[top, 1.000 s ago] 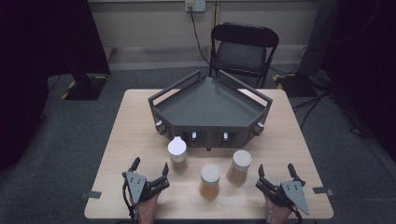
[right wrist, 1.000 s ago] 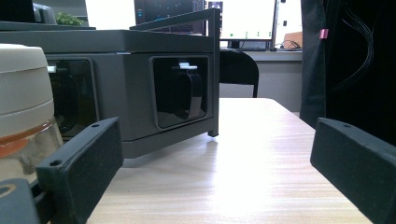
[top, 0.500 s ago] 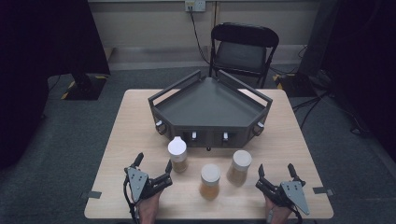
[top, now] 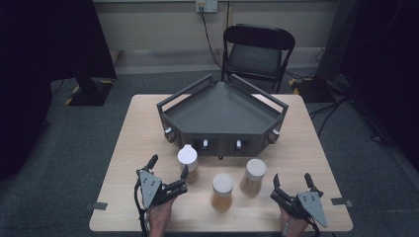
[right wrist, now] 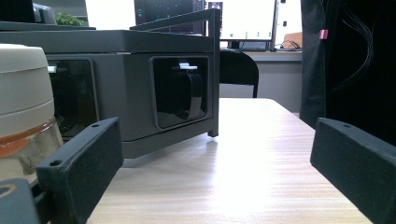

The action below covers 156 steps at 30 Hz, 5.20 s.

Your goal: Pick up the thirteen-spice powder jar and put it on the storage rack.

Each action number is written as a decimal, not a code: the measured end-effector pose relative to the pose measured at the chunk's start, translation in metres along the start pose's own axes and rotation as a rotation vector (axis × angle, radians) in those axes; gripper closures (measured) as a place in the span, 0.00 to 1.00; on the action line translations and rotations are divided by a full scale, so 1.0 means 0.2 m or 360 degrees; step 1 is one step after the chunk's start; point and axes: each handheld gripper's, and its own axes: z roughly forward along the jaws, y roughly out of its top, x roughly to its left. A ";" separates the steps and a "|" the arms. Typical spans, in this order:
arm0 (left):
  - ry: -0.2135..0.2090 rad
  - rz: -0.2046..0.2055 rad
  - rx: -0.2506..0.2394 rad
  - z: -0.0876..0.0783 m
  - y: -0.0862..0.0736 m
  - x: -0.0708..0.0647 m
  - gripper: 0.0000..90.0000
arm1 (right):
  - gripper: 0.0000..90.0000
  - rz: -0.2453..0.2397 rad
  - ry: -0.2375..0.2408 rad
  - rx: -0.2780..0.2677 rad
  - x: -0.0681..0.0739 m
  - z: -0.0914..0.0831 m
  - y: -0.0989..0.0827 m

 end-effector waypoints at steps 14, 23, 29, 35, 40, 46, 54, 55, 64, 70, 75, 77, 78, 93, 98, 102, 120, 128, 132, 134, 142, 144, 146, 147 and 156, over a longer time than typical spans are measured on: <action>-0.0029 0.0020 -0.0009 0.08 0.00 -0.01 0.00 | 0.01 -0.0001 0.0006 -0.0003 0.00 0.00 0.00; -0.0037 0.0003 0.0035 0.13 -0.01 -0.02 0.00 | 0.01 -0.0002 0.0008 -0.0004 0.00 0.00 0.00; -0.0022 -0.0029 0.0057 0.15 -0.03 -0.05 0.00 | 0.01 -0.0001 0.0007 -0.0003 0.00 0.00 0.00; 0.0006 -0.0032 0.0083 0.17 -0.06 -0.08 0.03 | 0.01 -0.0002 0.0005 -0.0004 0.00 0.00 0.00; 0.0010 -0.0031 0.0133 0.19 -0.07 -0.09 0.05 | 0.01 -0.0002 0.0003 -0.0004 0.00 0.00 0.00; -0.0002 -0.0065 0.0173 0.21 -0.08 -0.08 0.10 | 0.01 -0.0002 0.0003 -0.0004 0.00 0.00 0.00; 0.0001 -0.0064 0.0238 0.24 -0.08 -0.09 0.18 | 0.01 -0.0002 0.0001 -0.0004 0.00 0.00 0.00; -0.0006 -0.0068 0.0248 0.25 -0.08 -0.09 0.19 | 0.01 -0.0002 0.0001 -0.0004 0.00 0.00 0.00; -0.0013 -0.0078 0.0289 0.26 -0.12 -0.08 0.27 | 0.01 -0.0002 0.0002 -0.0004 0.00 0.00 0.00; -0.0023 -0.0070 0.0281 0.26 -0.13 -0.08 0.32 | 0.01 -0.0002 0.0002 -0.0004 0.00 0.00 0.00; -0.0014 -0.0052 0.0277 0.26 -0.13 -0.09 0.34 | 0.01 -0.0002 0.0003 -0.0003 0.00 0.00 0.00; -0.0012 -0.0054 0.0273 0.26 -0.13 -0.09 0.34 | 0.01 -0.0002 0.0003 -0.0003 0.00 0.00 0.00; -0.0012 -0.0051 0.0272 0.26 -0.13 -0.09 0.34 | 0.01 -0.0002 0.0003 -0.0004 0.00 0.00 0.00; -0.0011 -0.0050 0.0256 0.24 -0.11 -0.08 0.34 | 0.01 -0.0001 0.0004 -0.0003 0.00 0.00 0.00; -0.0031 -0.0052 0.0247 0.22 -0.09 -0.06 0.34 | 0.01 -0.0002 0.0003 -0.0003 0.00 0.00 0.00; -0.0049 -0.0043 0.0235 0.21 -0.08 -0.05 0.34 | 0.01 -0.0002 0.0003 -0.0003 0.00 0.00 0.00; -0.0116 -0.0028 0.0243 0.20 0.01 -0.01 0.34 | 0.01 -0.0002 0.0003 -0.0004 0.00 0.00 0.00; -0.0151 -0.0013 0.0247 0.19 0.03 0.00 0.34 | 0.01 -0.0002 0.0004 -0.0004 0.00 0.00 0.00; -0.0166 -0.0013 0.0246 0.19 0.05 0.01 0.34 | 0.01 -0.0002 0.0003 -0.0003 0.00 0.00 0.00; -0.0172 -0.0009 0.0243 0.19 0.06 0.01 0.34 | 0.01 -0.0002 0.0002 -0.0003 0.00 0.00 0.00; -0.0200 -0.0031 0.0229 0.18 0.10 0.03 0.34 | 0.01 -0.0002 0.0004 -0.0003 0.00 0.00 0.00; -0.0216 -0.0049 0.0218 0.17 0.11 0.03 0.34 | 0.01 -0.0002 0.0005 -0.0003 0.00 0.00 0.00; -0.0221 -0.0039 0.0219 0.17 0.13 0.03 0.34 | 0.01 -0.0002 0.0005 -0.0003 0.00 0.00 0.00; -0.0225 -0.0034 0.0218 0.17 0.13 0.03 0.34 | 0.01 -0.0002 0.0005 -0.0003 0.00 0.00 0.00; -0.0250 -0.0014 0.0196 0.18 0.17 0.04 0.34 | 0.01 -0.0003 0.0007 -0.0004 0.00 0.00 0.00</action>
